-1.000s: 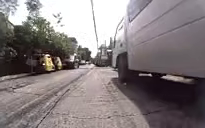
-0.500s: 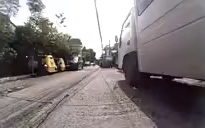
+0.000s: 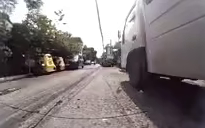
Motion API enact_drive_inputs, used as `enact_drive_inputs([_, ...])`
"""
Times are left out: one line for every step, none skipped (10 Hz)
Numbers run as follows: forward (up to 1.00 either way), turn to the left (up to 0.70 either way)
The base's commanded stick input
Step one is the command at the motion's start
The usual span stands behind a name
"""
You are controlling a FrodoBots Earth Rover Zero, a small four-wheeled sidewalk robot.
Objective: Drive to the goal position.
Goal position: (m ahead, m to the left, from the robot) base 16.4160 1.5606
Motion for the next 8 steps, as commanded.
enact_drive_inputs([0.70, 0.00])
enact_drive_inputs([0.70, 0.00])
enact_drive_inputs([0.70, 0.00])
enact_drive_inputs([0.70, 0.00])
enact_drive_inputs([0.70, 0.00])
enact_drive_inputs([0.70, 0.00])
enact_drive_inputs([0.70, 0.00])
enact_drive_inputs([0.70, 0.00])
